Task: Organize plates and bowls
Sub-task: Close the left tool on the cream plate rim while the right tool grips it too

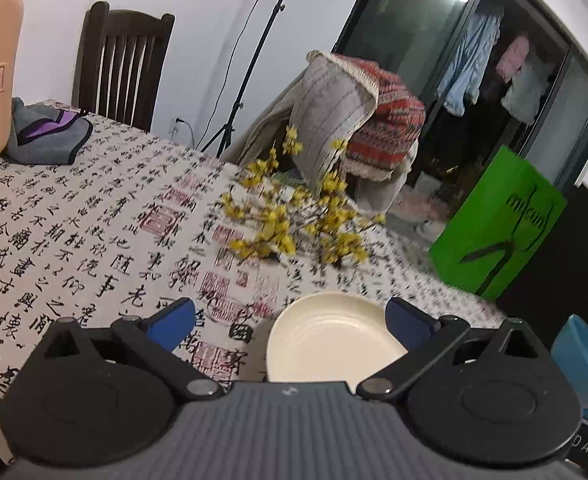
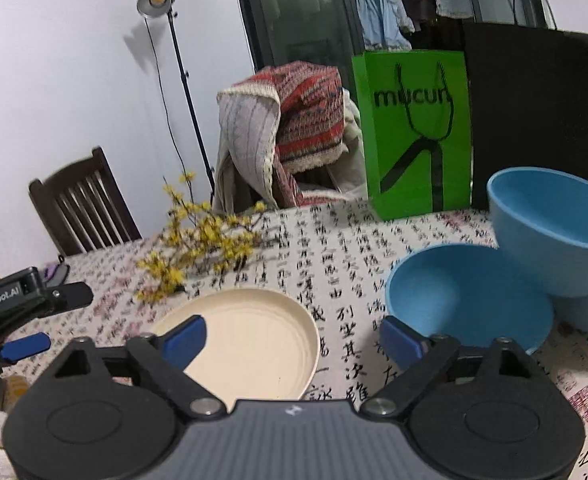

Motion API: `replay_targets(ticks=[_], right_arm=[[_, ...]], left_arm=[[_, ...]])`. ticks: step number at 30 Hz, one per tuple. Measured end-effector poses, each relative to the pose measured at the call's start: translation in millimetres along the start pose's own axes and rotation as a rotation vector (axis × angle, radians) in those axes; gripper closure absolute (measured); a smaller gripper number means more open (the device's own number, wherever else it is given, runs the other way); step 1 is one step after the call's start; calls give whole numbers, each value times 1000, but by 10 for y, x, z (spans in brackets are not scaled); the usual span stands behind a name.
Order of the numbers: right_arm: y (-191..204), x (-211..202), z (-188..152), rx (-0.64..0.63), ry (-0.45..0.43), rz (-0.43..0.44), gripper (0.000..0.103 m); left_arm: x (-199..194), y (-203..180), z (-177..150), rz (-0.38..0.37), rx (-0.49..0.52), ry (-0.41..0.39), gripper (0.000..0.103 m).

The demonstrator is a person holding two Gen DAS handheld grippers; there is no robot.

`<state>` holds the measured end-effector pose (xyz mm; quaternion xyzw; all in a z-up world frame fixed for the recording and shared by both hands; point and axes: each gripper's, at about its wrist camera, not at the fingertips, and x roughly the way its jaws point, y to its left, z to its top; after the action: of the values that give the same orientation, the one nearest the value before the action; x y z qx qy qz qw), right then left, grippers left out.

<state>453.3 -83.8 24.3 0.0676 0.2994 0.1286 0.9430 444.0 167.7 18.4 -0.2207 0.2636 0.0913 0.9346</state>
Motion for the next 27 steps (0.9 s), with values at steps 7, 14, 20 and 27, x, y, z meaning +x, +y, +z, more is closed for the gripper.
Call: replay_targets(ticks=[7, 14, 20, 27], right_arm=[[109, 281, -100, -35, 96, -54, 46], [167, 513, -150, -61, 164, -123, 62], [180, 702, -166, -87, 197, -168, 72], [197, 888, -190, -128, 212, -205, 77]], left_arm=[[243, 8, -145, 55, 33, 39, 0], [341, 4, -223, 66, 54, 53, 4], [393, -17, -274, 69, 71, 61, 9], [469, -59, -343, 62, 100, 79, 22]])
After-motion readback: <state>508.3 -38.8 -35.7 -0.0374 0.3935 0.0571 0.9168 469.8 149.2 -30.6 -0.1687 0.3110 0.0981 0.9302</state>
